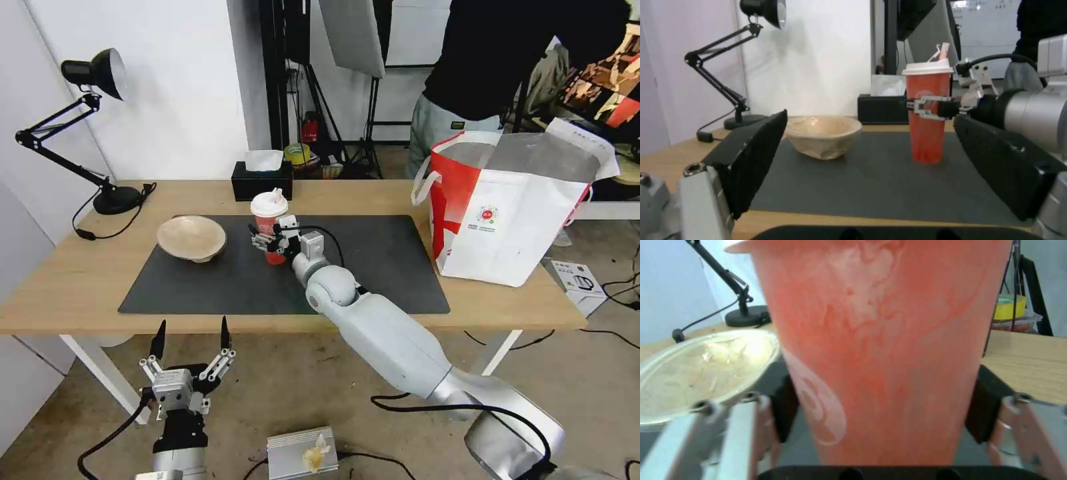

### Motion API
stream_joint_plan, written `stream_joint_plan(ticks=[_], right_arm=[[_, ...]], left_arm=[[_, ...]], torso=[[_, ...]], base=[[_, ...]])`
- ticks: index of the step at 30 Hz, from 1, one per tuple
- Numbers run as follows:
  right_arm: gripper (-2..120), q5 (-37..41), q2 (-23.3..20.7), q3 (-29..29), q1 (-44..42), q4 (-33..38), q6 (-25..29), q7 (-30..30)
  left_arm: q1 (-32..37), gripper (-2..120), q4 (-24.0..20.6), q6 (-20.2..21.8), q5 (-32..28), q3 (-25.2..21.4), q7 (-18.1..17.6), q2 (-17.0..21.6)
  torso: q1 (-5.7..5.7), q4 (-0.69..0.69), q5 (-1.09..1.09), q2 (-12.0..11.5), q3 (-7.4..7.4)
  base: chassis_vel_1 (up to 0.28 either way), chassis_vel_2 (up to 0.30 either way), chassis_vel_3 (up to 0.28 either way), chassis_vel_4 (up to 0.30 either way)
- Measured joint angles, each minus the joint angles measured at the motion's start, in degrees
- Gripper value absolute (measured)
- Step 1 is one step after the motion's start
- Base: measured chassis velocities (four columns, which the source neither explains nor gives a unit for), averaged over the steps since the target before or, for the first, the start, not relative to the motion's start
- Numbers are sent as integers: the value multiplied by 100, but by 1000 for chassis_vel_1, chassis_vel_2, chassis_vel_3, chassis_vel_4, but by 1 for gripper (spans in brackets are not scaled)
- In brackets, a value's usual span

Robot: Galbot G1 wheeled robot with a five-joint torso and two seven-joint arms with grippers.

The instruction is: Pick up the trash from the table and place it into the takeout bag.

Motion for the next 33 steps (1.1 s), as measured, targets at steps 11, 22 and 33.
stream_joint_plan(ticks=[11, 22, 33], right_arm=[[25, 27, -160, 47, -80, 209, 1, 21], [5, 312, -868, 140, 37, 1232, -201, 92], [5, 581, -1538, 276, 433, 1856, -320, 146]], left_arm=[[-6, 100, -1, 0, 3, 14, 0, 25], [54, 100, -84, 1, 18, -16, 0, -27], [94, 100, -171, -19, 76, -2, 1, -58]], torso=[[0, 0, 1, -1, 0], [0, -1, 1, -1, 0], [0, 0, 1, -1, 0]], base=[[0, 0, 0, 0], [0, 0, 0, 0], [0, 0, 0, 0]])
